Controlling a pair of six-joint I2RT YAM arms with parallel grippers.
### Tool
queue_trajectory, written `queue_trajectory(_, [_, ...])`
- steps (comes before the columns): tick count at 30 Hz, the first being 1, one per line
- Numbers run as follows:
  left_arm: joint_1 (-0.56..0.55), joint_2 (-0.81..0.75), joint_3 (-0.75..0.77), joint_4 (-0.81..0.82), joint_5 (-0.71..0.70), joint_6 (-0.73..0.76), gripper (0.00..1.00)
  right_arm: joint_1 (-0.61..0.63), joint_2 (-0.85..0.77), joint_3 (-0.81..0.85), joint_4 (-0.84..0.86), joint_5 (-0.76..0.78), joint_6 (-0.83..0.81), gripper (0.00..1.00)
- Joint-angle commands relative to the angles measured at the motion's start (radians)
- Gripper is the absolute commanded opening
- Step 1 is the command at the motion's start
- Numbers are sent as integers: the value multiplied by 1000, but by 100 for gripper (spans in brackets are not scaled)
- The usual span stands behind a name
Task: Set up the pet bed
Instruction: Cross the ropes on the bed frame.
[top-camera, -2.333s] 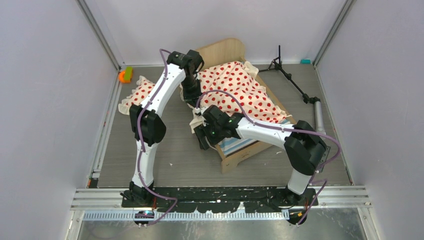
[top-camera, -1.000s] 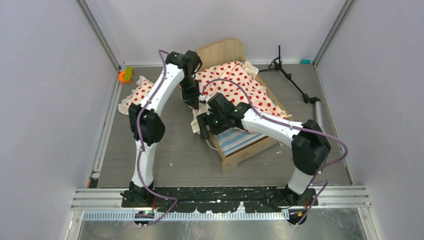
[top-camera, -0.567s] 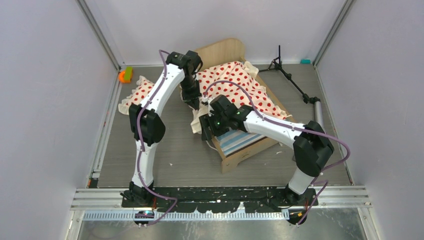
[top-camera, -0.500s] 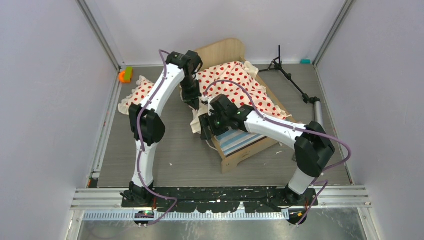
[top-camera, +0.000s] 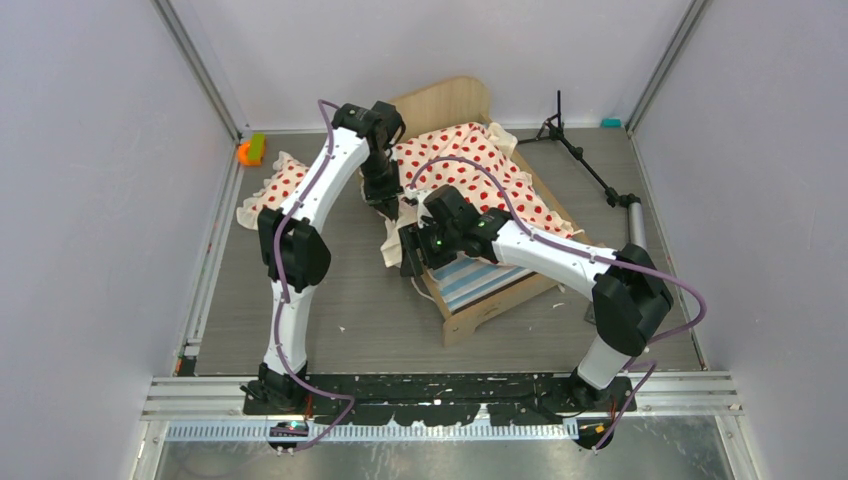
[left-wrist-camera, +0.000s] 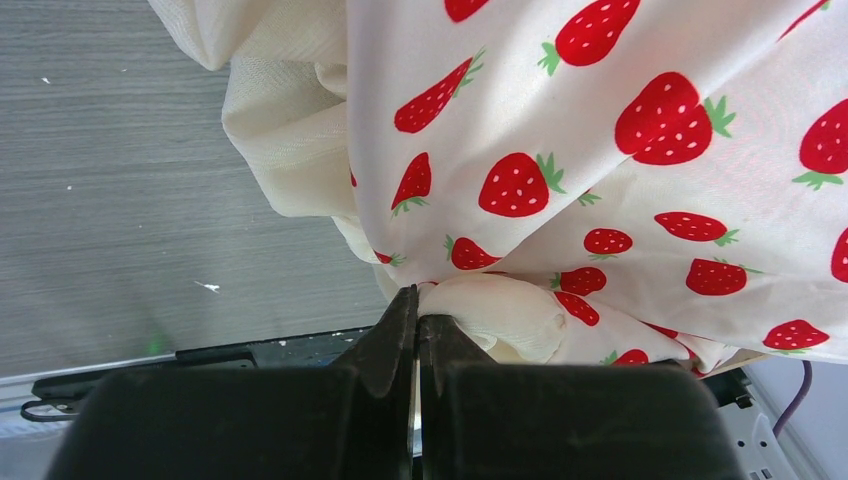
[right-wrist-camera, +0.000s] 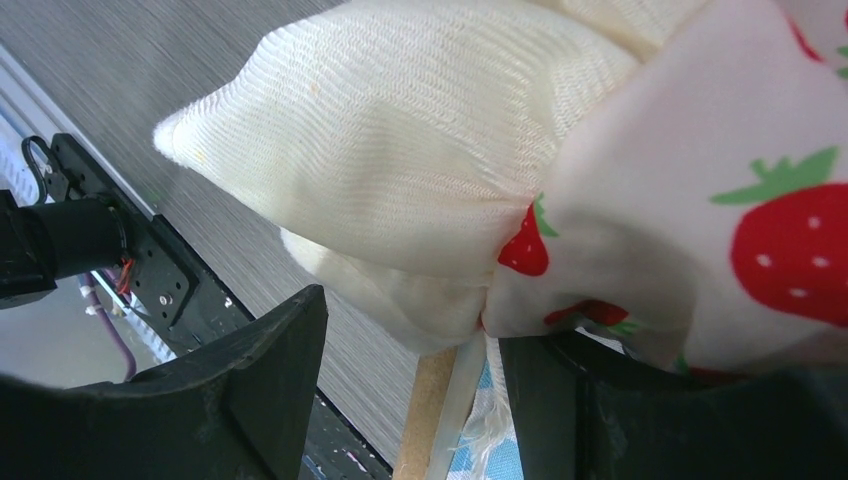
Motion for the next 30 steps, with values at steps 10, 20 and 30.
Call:
queue_trajectory(10, [-1, -54, 3, -41, 17, 18, 0, 17, 28, -8, 12, -56, 25, 68])
queue_trajectory(20, [-1, -50, 3, -38, 22, 17, 0, 39, 85, 1, -43, -29, 5, 69])
queue_trajectory(30, [-1, -48, 7, -37, 21, 19, 0, 38, 128, 19, -196, 153, -17, 75])
